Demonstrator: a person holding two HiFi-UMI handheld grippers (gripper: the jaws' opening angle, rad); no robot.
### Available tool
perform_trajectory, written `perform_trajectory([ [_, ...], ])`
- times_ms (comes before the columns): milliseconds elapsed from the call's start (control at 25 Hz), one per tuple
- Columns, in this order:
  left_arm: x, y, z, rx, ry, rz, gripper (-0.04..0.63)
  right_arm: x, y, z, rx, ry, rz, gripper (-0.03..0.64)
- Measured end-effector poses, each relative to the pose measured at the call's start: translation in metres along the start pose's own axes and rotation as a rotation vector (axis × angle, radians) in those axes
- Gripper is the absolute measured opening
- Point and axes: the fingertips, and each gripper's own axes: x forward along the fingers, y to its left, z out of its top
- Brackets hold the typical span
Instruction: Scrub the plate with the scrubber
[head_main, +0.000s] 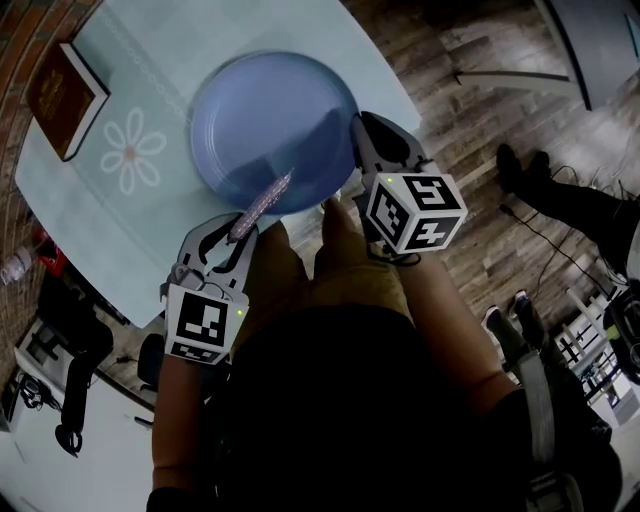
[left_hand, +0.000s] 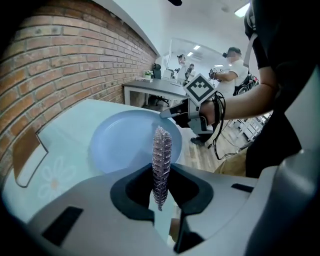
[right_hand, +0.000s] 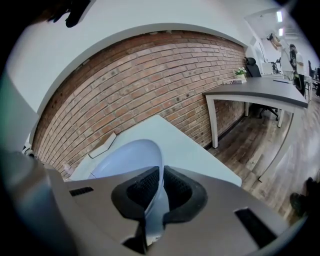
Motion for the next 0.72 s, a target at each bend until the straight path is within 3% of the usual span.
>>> perform_trajectory([
  [240,0.027,-0.028,0.024,0.017,-0.073,-0.104,0.083,-0.001,-0.001,0.001,0.009,-0.004,0.010,0.057],
  [720,0.081,-0.005,0.074,-0.074,-0.150,0.023,0.083,-0.001,-0.002,-0.001,0.026,-0.016,0.007,0.057],
])
